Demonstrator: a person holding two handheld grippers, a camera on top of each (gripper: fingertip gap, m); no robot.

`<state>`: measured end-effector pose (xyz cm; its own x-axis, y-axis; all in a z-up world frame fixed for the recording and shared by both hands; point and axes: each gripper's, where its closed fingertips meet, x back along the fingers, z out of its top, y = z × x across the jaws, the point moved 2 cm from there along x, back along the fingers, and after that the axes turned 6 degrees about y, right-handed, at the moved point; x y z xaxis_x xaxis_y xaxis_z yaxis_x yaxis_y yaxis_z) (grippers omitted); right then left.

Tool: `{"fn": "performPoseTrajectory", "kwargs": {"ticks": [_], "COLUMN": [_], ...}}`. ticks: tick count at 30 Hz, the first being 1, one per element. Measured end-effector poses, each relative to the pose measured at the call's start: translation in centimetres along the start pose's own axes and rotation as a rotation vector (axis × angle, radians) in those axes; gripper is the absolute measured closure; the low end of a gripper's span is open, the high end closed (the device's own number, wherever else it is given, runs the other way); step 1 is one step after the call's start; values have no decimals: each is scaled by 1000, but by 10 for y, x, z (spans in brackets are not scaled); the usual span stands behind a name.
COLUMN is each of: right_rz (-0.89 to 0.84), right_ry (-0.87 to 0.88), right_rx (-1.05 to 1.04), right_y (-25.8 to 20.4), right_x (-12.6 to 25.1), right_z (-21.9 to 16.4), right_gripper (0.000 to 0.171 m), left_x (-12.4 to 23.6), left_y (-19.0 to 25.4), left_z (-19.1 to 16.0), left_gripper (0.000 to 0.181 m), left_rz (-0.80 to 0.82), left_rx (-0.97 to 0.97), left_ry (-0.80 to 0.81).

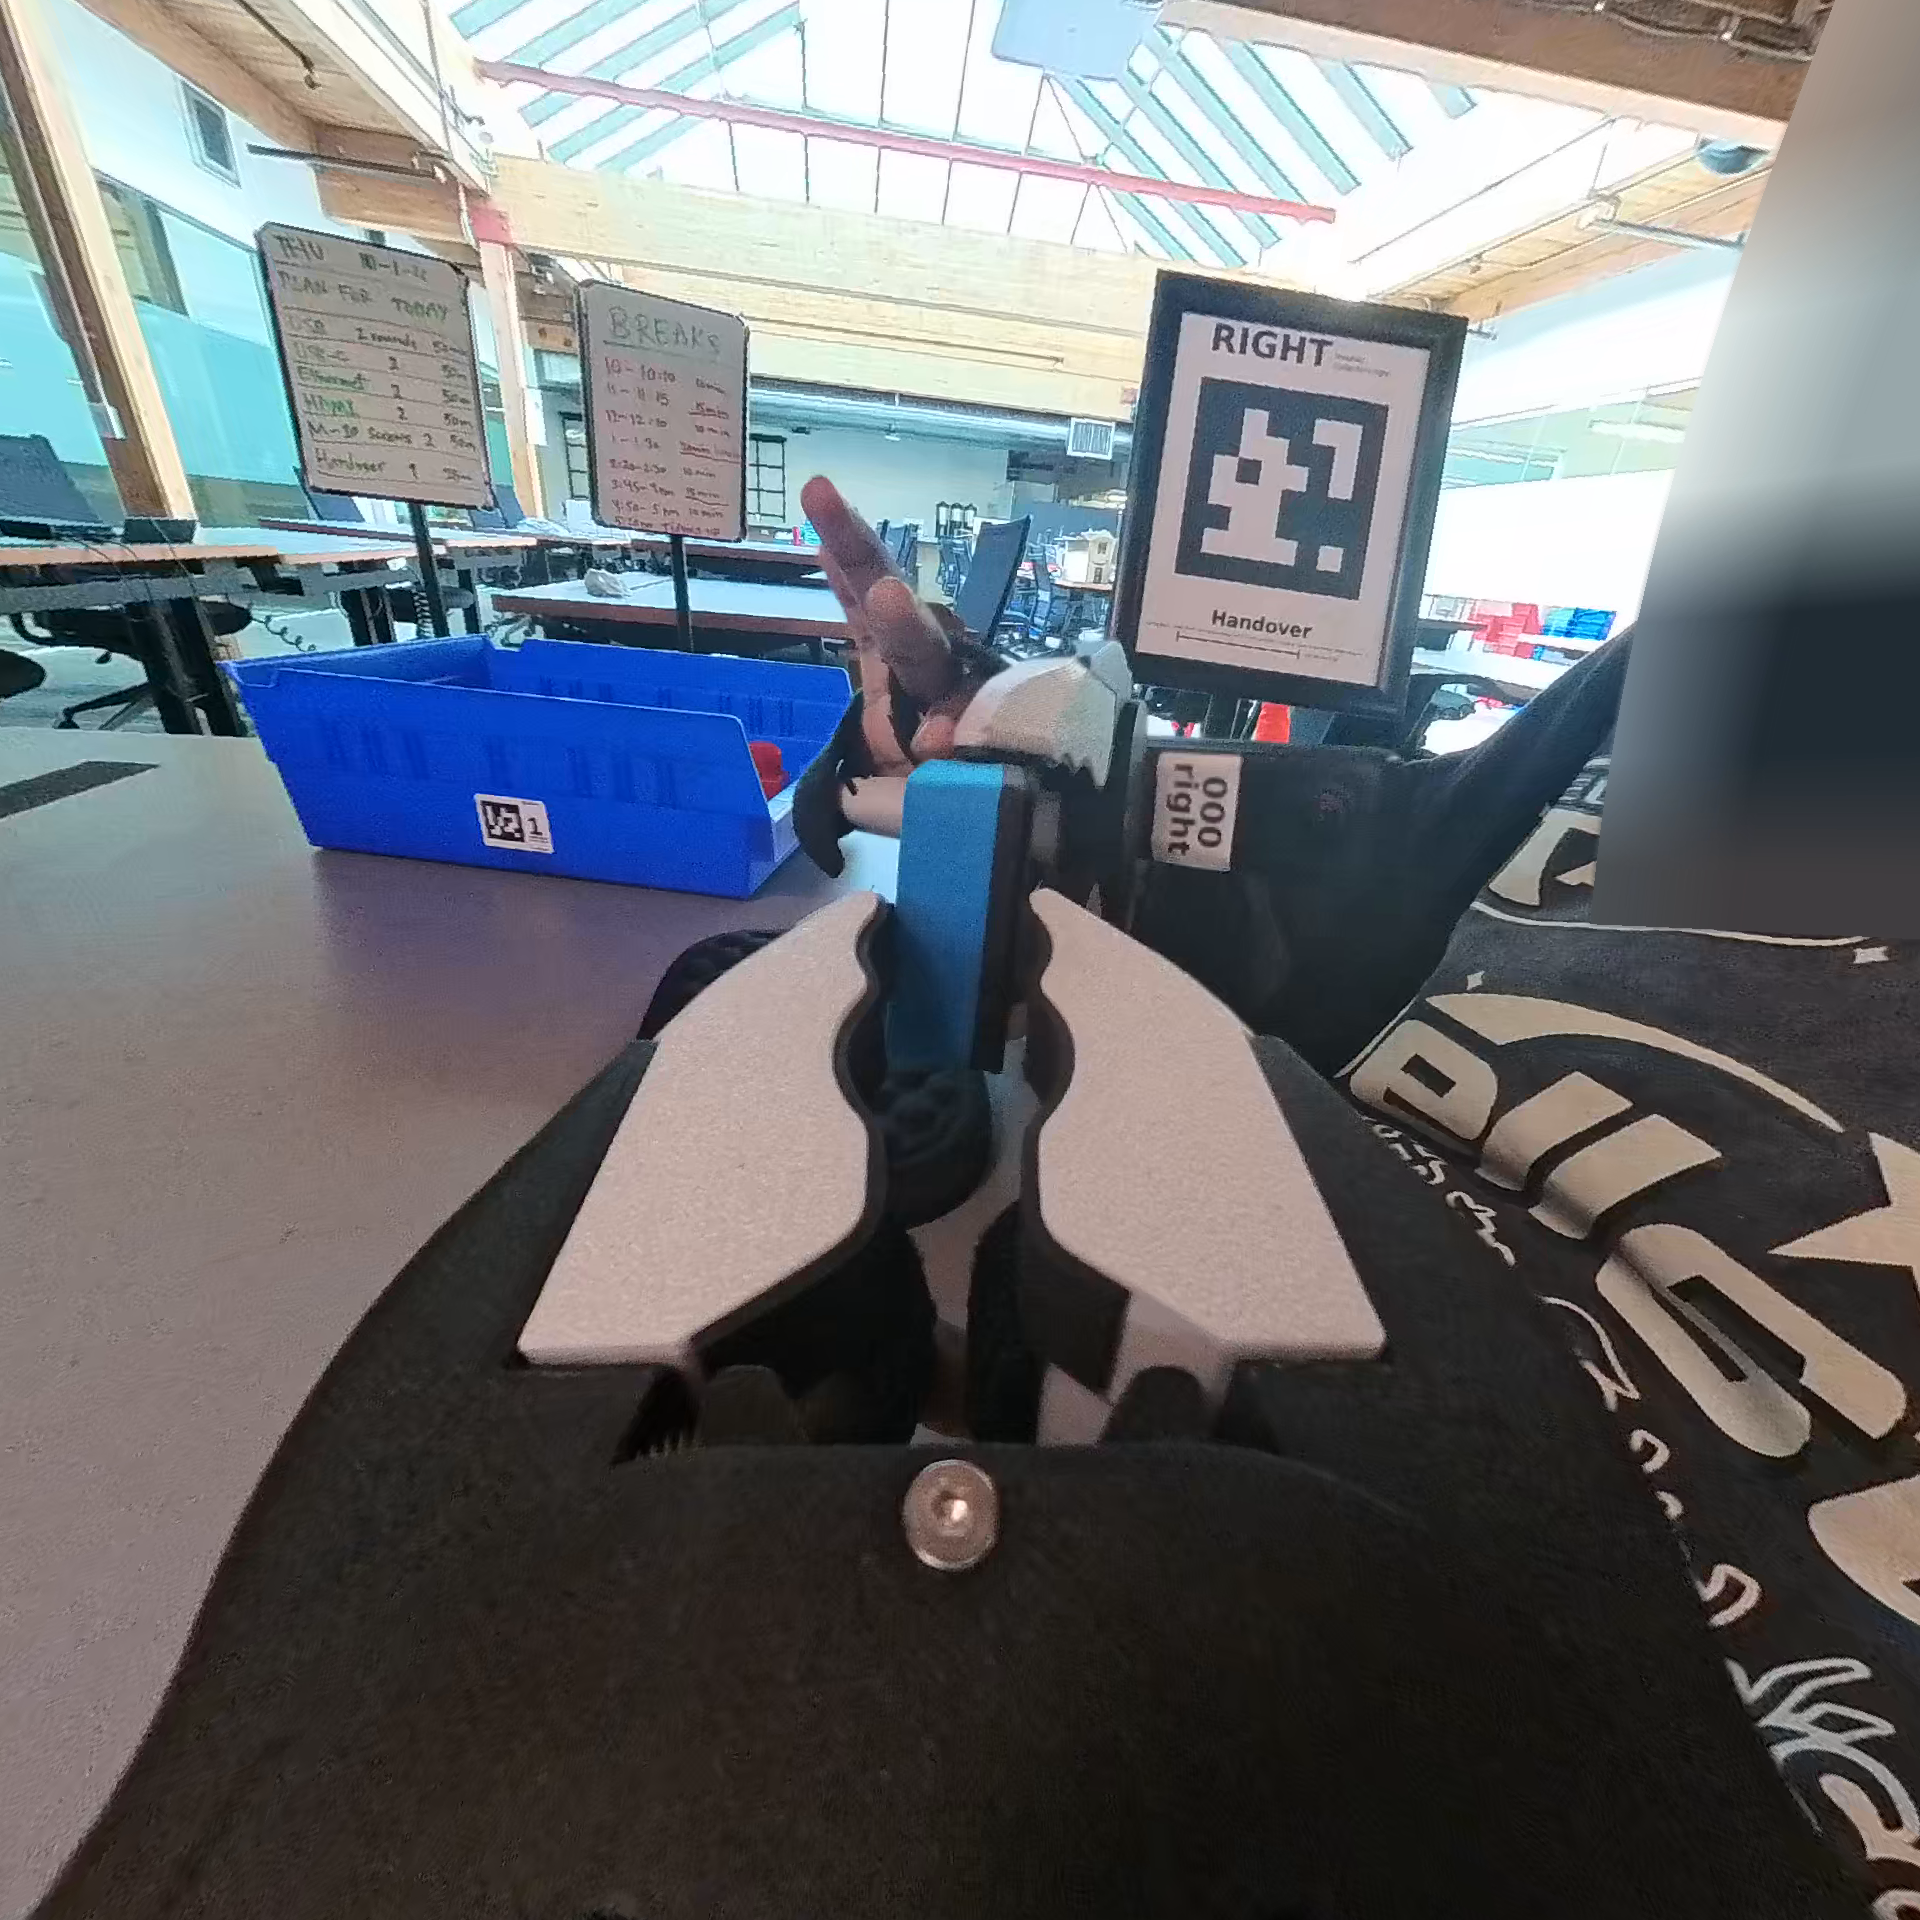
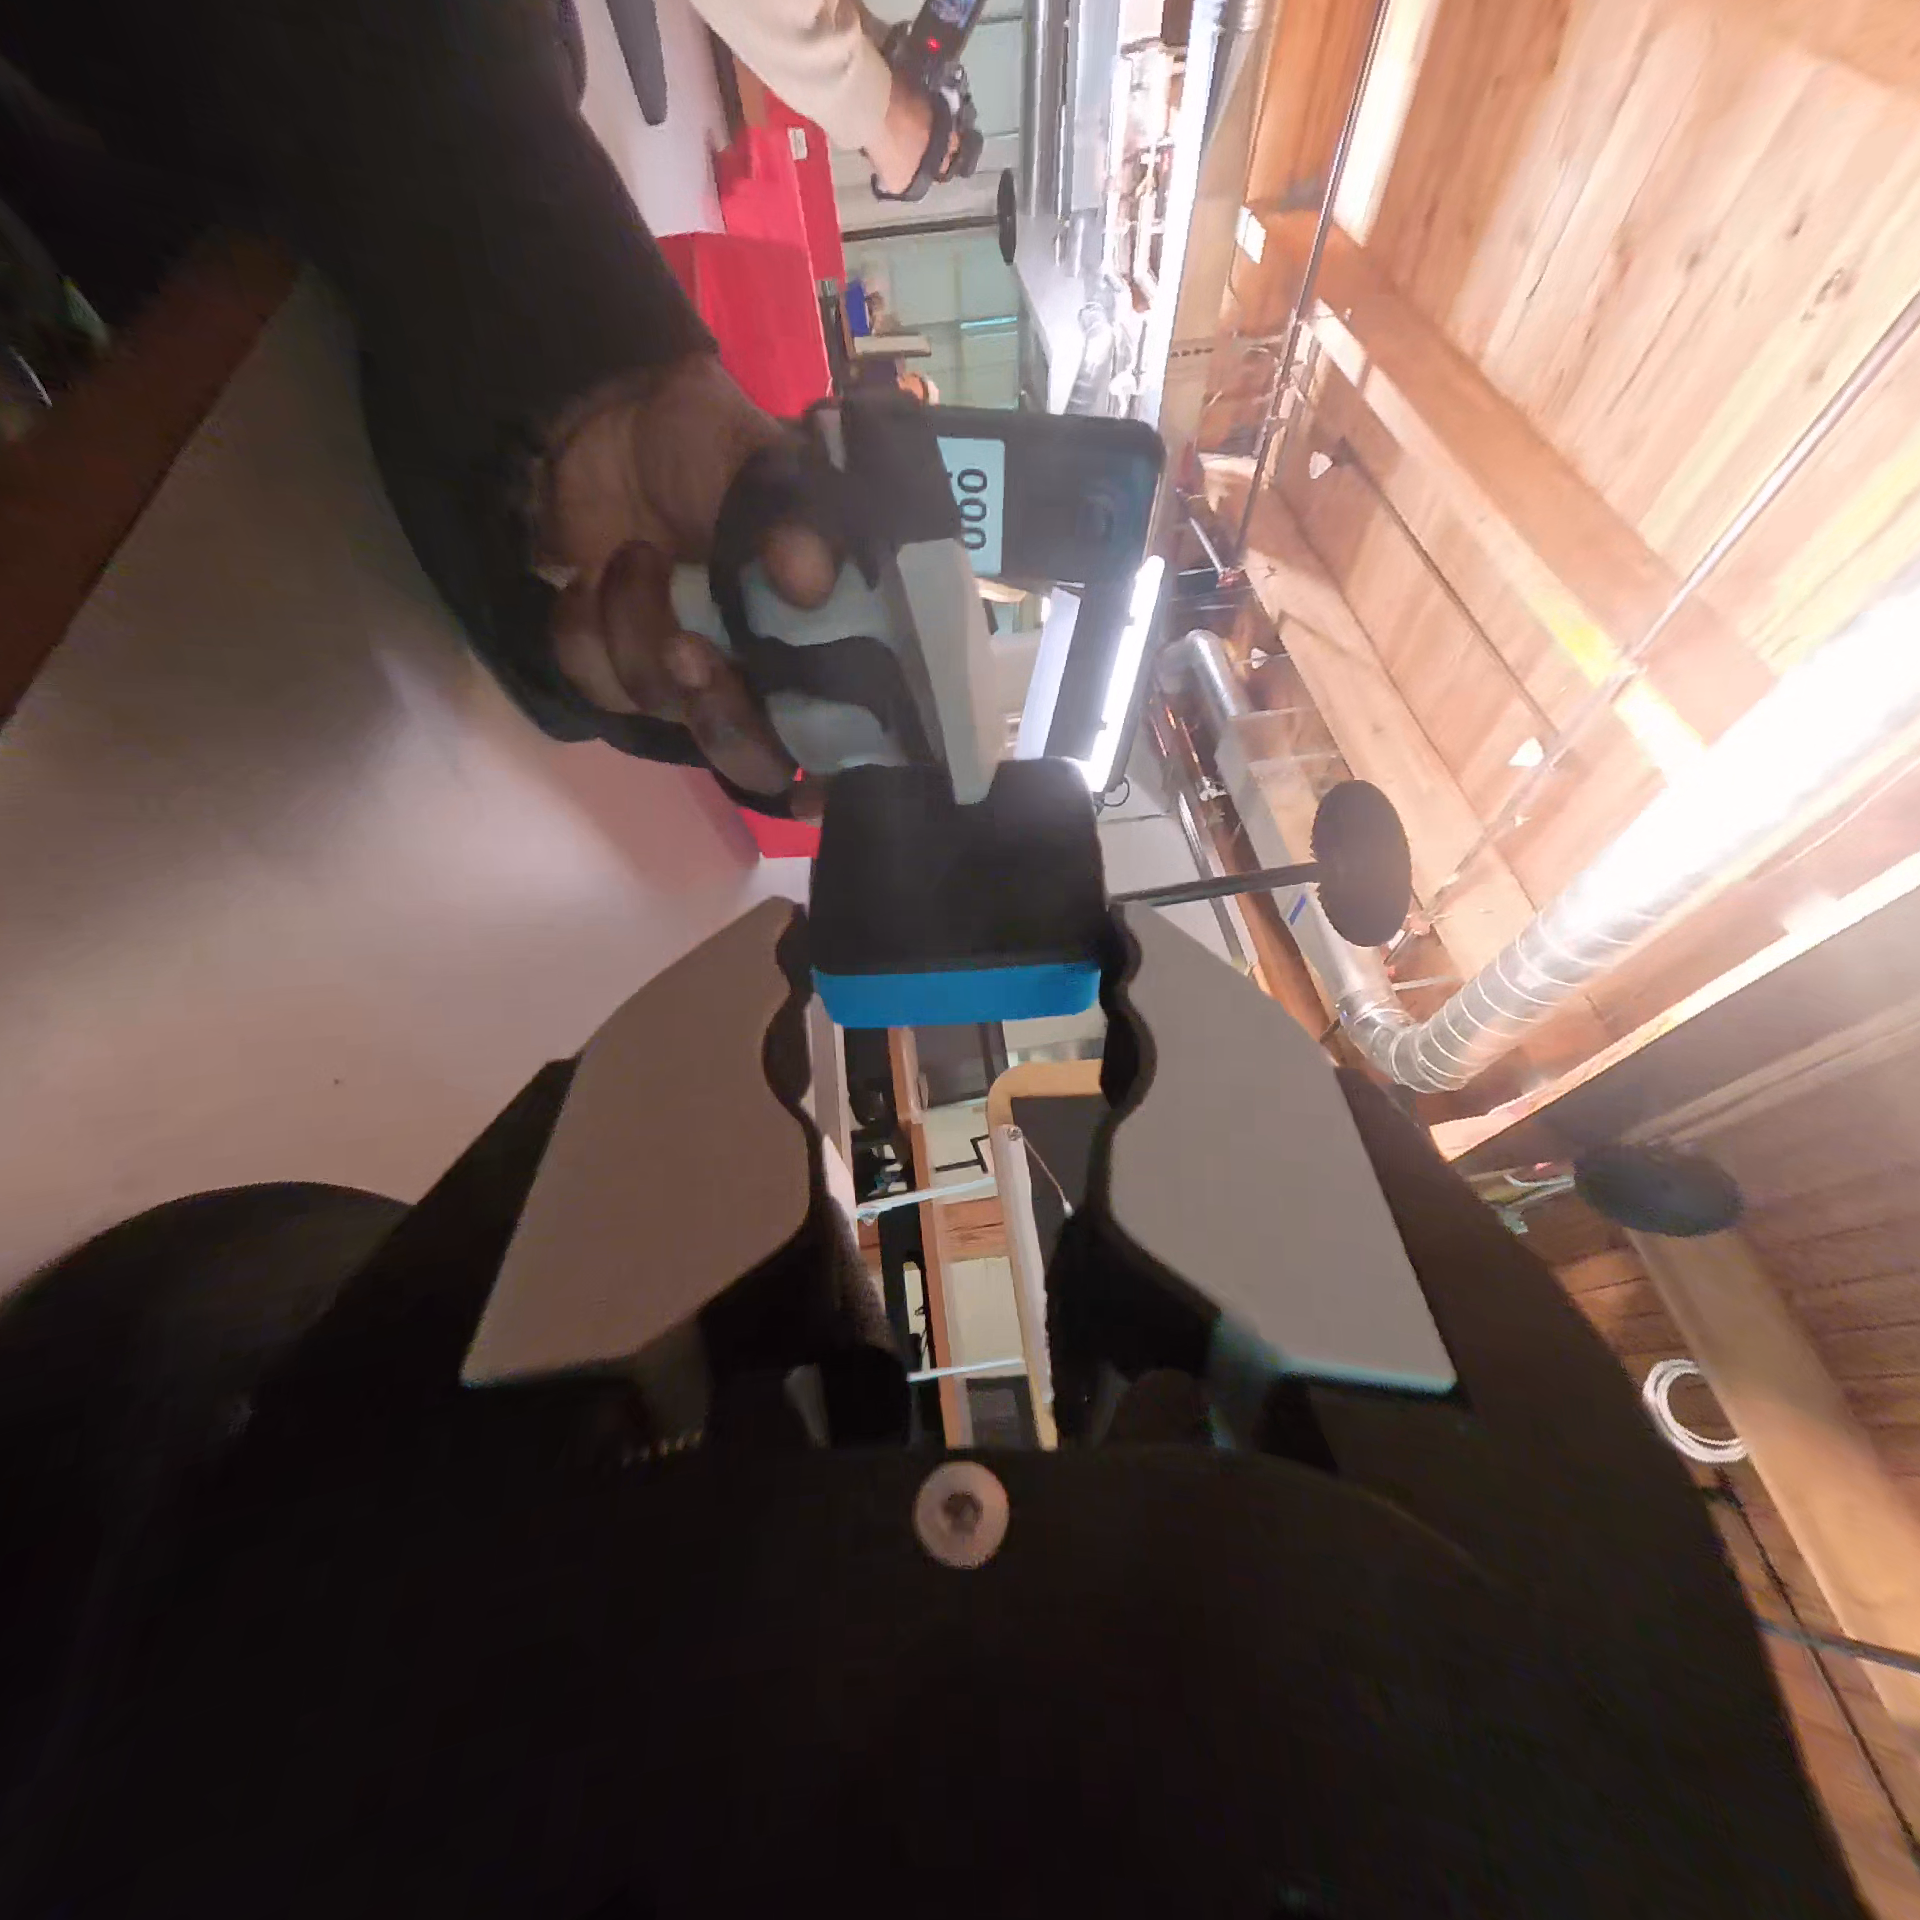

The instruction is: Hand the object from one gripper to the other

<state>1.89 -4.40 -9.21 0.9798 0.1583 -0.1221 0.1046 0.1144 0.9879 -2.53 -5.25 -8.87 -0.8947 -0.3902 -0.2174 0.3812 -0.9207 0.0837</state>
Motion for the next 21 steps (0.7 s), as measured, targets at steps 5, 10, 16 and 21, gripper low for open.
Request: {"fn": "performPoseTrajectory", "kwargs": {"ticks": [5, 10, 16, 21], "right_rz": [41, 153, 281, 270], "right_ry": [16, 101, 131, 132], "right_rx": [-365, -963, -1166, -1151], "right_y": [8, 15, 7, 6], "right_x": [3, 9, 12, 10], "right_z": [-1, 0, 5, 5], "right_gripper": [118, 118, 117, 117], "left_x": [-3, -9, -8, -9], "left_y": [11, 14, 13, 14], "left_z": [6, 0, 1, -7], "left_gripper": [132, 112, 113, 127], "left_rz": [-19, 11, 23, -6], "left_rx": [-195, -432, -419, -362], "left_ry": [76, 51, 56, -23]}}
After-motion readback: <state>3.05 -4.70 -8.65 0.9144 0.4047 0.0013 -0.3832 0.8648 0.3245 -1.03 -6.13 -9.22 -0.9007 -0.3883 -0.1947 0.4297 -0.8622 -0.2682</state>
